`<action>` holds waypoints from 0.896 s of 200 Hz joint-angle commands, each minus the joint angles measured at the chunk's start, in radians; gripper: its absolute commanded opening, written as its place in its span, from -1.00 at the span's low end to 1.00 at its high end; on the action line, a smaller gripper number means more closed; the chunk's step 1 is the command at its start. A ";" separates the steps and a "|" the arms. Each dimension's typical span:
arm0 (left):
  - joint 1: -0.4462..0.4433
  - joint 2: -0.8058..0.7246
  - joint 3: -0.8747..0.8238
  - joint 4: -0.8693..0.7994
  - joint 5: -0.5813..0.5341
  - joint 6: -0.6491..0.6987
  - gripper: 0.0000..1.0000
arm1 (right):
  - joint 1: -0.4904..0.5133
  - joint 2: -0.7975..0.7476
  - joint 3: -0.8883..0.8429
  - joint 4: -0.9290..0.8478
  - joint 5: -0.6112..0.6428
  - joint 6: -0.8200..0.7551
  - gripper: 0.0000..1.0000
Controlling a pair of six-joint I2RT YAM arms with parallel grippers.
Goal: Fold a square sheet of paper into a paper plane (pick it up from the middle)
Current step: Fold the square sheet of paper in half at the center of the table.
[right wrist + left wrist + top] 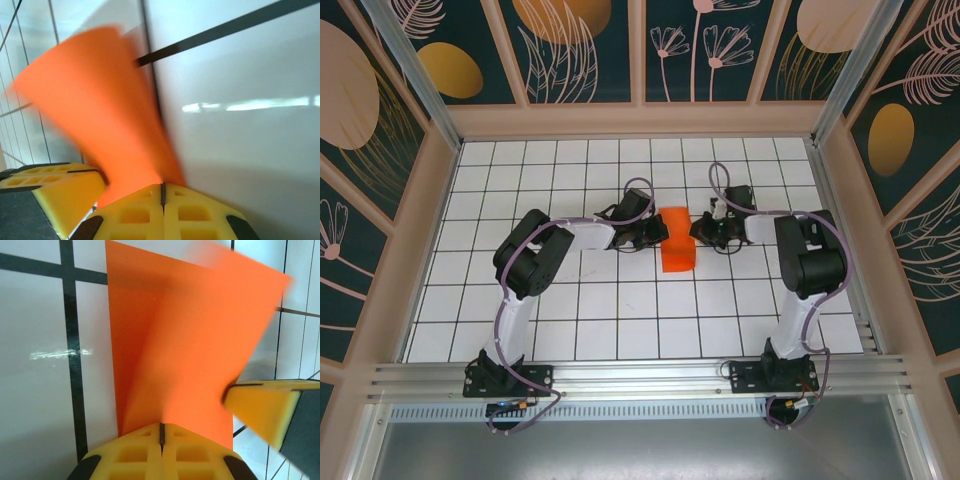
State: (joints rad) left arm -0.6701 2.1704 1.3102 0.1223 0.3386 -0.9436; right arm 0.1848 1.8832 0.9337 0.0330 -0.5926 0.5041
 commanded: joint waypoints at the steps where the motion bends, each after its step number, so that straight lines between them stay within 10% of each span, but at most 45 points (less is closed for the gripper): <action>1: 0.005 0.108 -0.059 -0.221 -0.116 0.018 -1.00 | -0.060 -0.031 -0.019 -0.053 0.129 -0.012 -1.00; 102: 0.006 0.115 -0.049 -0.224 -0.111 0.022 -1.00 | 0.095 0.057 0.159 -0.033 0.002 -0.024 -1.00; 179: 0.005 0.110 -0.070 -0.218 -0.108 0.014 -1.00 | 0.010 0.145 0.204 -0.063 0.119 -0.058 -1.00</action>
State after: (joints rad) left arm -0.6697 2.1712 1.3102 0.1226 0.3393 -0.9436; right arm 0.2508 2.0003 1.1110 0.0017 -0.5663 0.4877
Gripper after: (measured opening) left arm 0.066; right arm 0.058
